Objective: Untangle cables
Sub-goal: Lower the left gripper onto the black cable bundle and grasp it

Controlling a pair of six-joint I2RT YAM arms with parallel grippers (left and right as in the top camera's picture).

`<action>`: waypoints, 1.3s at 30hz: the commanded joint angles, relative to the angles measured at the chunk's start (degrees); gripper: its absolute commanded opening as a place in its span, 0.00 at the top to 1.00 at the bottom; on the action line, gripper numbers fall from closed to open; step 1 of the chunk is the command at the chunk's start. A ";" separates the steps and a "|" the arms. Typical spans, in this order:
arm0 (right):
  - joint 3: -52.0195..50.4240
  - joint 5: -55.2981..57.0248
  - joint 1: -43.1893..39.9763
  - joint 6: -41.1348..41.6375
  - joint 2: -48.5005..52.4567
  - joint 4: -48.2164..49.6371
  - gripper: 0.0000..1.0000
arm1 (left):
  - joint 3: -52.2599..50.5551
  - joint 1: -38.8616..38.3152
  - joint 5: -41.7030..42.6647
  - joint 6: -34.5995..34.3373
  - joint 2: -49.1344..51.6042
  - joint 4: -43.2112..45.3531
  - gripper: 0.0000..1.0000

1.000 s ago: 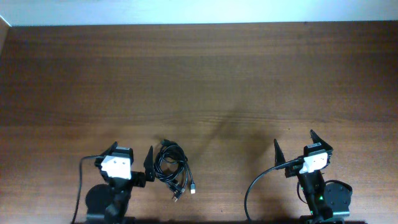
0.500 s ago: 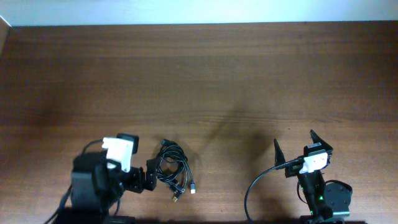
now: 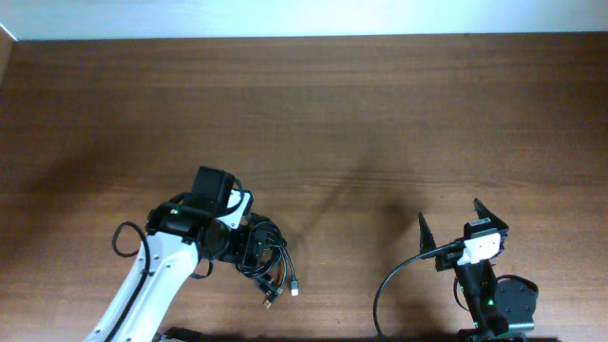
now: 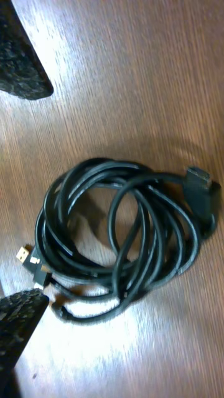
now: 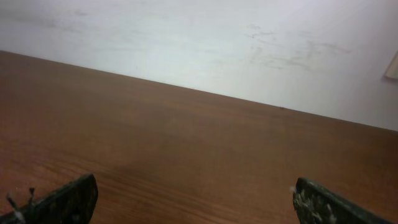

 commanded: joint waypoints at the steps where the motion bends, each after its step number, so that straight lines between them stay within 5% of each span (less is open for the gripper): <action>1: -0.28 0.11 -0.24 -0.35 -0.59 -0.37 0.01 | 0.85 -2.34 -5.57 -3.43 2.10 0.22 0.01; 12: -0.28 0.11 -0.24 -0.35 -0.59 -0.37 0.01 | -5.62 -3.15 -6.78 -3.39 5.90 10.75 0.01; 39: -0.28 0.11 -0.24 -0.35 -0.59 -0.37 0.01 | -6.88 -3.15 -9.97 -3.39 19.08 18.18 0.01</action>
